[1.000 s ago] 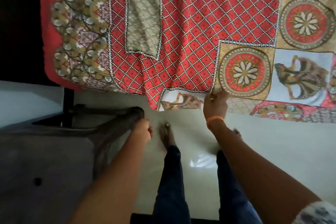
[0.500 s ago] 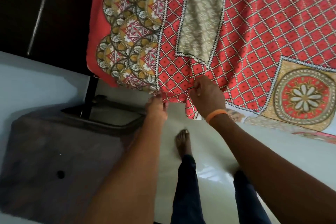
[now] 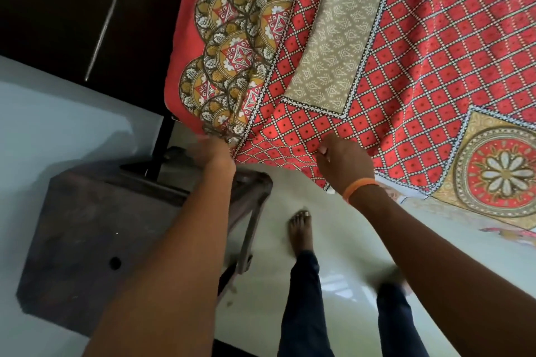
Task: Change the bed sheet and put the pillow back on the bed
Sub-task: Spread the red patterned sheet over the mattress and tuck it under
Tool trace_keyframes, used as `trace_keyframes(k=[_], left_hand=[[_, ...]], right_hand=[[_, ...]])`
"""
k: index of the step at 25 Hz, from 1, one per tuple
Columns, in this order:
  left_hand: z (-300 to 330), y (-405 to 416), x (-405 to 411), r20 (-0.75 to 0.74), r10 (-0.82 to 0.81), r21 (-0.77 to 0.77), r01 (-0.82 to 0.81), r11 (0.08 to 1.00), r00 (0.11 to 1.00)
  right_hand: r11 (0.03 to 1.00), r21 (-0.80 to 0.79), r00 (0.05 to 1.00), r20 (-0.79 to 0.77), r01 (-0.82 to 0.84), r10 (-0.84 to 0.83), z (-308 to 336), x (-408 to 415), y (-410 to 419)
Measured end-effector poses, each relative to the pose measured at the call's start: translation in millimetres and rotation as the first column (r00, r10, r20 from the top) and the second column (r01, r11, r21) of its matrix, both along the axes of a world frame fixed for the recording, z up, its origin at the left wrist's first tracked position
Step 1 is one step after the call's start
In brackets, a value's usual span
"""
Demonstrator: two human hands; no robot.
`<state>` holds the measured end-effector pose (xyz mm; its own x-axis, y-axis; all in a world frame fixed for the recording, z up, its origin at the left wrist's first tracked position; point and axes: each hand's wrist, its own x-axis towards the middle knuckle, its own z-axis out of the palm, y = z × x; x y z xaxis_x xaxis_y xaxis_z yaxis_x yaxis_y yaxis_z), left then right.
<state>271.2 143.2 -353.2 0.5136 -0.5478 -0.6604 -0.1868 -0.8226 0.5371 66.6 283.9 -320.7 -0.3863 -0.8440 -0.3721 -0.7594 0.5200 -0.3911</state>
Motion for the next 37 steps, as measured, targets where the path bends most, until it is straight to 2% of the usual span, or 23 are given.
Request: trace_keyframes(k=[2, 4, 6, 9, 12, 14, 15, 17, 18, 19, 20, 21, 22, 24, 26, 29, 32, 33, 34, 37], left_hand=[[9, -30, -2, 0.028, 0.029, -0.13, -0.025, 0.991, 0.999], [13, -47, 4, 0.0, 0.004, -0.123, -0.004, 0.992, 1.0], [12, -54, 13, -0.001, 0.021, -0.094, -0.021, 0.995, 1.0], [20, -82, 38, 0.226, -0.004, -0.141, 0.037, 0.989, 0.974], [25, -105, 73, 0.439, 0.0, -0.185, 0.091, 0.978, 0.899], [21, -104, 81, 0.412, -0.023, -0.105, 0.072, 0.992, 0.911], [20, -98, 76, 0.331, 0.004, -0.031, 0.006, 1.0, 0.944], [20, -77, 54, 0.387, -0.024, 0.056, 0.003, 0.998, 0.922], [22, -63, 37, 0.469, -0.073, 0.027, 0.068, 0.997, 0.88], [31, -43, 14, 0.513, -0.097, -0.107, 0.176, 0.979, 0.853], [36, -21, -7, 0.588, -0.149, -0.274, 0.369, 0.888, 0.795], [42, 3, -35, 0.633, -0.247, -0.352, 0.556, 0.753, 0.734], [42, 29, -58, 0.676, -0.377, -0.354, 0.728, 0.587, 0.633], [31, 82, -106, 0.725, -0.612, -0.252, 0.948, 0.192, 0.316], [22, 135, -154, 0.697, -0.714, -0.201, 0.974, -0.107, 0.065], [15, 221, -227, 0.703, -0.66, -0.056, 0.904, -0.425, -0.266], [16, 296, -285, 0.66, -0.58, 0.105, 0.824, -0.557, -0.477], [21, 323, -309, 0.597, -0.604, 0.133, 0.807, -0.576, -0.529], [29, 349, -332, 0.519, -0.666, 0.133, 0.82, -0.556, -0.536], [84, 419, -411, 0.209, -0.927, 0.05, 0.951, -0.307, -0.31]], right_hand=[[0.995, -0.082, 0.998, 0.016, -0.065, 0.066, 6, 6, -11], [0.98, -0.164, 0.992, 0.032, -0.114, 0.121, 9, 14, -30], [0.98, -0.175, 0.992, 0.065, -0.094, 0.107, 7, 21, -52], [0.99, -0.107, 0.994, 0.059, -0.09, 0.097, 4, 31, -69], [0.987, -0.122, 0.988, 0.098, -0.104, 0.116, 5, 36, -74], [0.984, -0.133, 0.987, 0.083, -0.122, 0.134, 5, 37, -74], [0.982, -0.139, 0.987, 0.082, -0.126, 0.138, 5, 38, -73], [0.981, -0.131, 0.984, 0.089, -0.141, 0.153, 3, 39, -70], [0.981, -0.127, 0.981, 0.106, -0.148, 0.162, 3, 38, -66], [0.979, -0.137, 0.976, 0.14, -0.148, 0.167, 2, 37, -60], [0.977, -0.166, 0.969, 0.181, -0.137, 0.167, 2, 35, -52], [0.973, -0.204, 0.963, 0.222, -0.107, 0.152, 3, 29, -41], [0.969, -0.24, 0.959, 0.26, -0.053, 0.117, 4, 23, -30], [0.954, -0.275, 0.952, 0.304, 0.121, -0.034, 6, -5, 2], [0.917, -0.269, 0.931, 0.295, 0.295, -0.213, 3, -47, 44], [0.831, -0.285, 0.871, 0.273, 0.478, -0.408, 0, -133, 136], [0.739, -0.247, 0.779, 0.233, 0.626, -0.582, -6, -207, 245], [0.667, -0.214, 0.701, 0.215, 0.713, -0.68, -1, -233, 291], [0.57, -0.16, 0.592, 0.204, 0.806, -0.78, 9, -259, 338], [0.227, 0.063, 0.217, 0.137, 0.972, -0.967, 72, -337, 481]])
